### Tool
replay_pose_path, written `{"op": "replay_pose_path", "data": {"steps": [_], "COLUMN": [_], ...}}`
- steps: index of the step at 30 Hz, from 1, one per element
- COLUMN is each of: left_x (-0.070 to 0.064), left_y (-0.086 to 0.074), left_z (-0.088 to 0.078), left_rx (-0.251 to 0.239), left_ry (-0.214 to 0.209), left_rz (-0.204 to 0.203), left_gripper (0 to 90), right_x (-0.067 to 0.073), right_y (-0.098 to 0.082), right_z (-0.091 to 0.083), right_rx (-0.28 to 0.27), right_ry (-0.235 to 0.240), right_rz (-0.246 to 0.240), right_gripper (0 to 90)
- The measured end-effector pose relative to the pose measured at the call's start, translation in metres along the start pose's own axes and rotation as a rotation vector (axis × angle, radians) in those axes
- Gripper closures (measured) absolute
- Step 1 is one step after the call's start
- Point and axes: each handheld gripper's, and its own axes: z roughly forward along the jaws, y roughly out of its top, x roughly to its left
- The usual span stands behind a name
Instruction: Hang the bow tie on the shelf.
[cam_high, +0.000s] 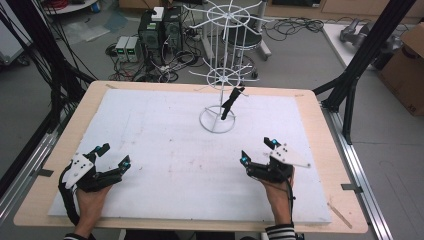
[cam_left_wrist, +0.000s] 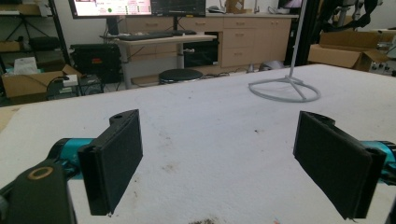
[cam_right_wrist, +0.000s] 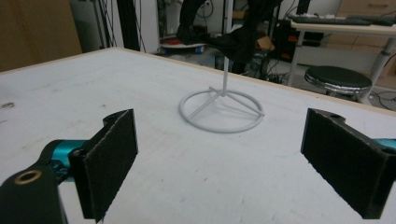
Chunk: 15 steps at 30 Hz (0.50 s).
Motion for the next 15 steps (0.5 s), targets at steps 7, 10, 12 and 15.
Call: {"op": "replay_pose_path", "data": {"steps": [7, 10, 12, 15], "left_x": [0.0, 0.0, 0.0, 0.0], "left_y": [0.0, -0.001, -0.001, -0.001], "left_z": [-0.001, -0.001, -0.002, -0.002], "left_rx": [-0.01, -0.015, -0.017, -0.023], "left_ry": [0.002, 0.005, 0.005, 0.005], "left_rz": [-0.009, -0.003, -0.002, -0.003], "left_gripper": [15.9, 15.9, 15.8, 15.8], "right_x": [0.009, 0.008, 0.007, 0.007], "right_y": [-0.032, -0.037, -0.038, -0.041], "right_z": [-0.017, -0.02, -0.021, -0.021], "right_rx": [-0.085, -0.115, -0.125, -0.13], "right_ry": [-0.026, -0.044, -0.046, -0.05], "right_rz": [-0.011, -0.002, -0.015, -0.007], "right_gripper": [10.0, 10.1, 10.0, 10.0]}}
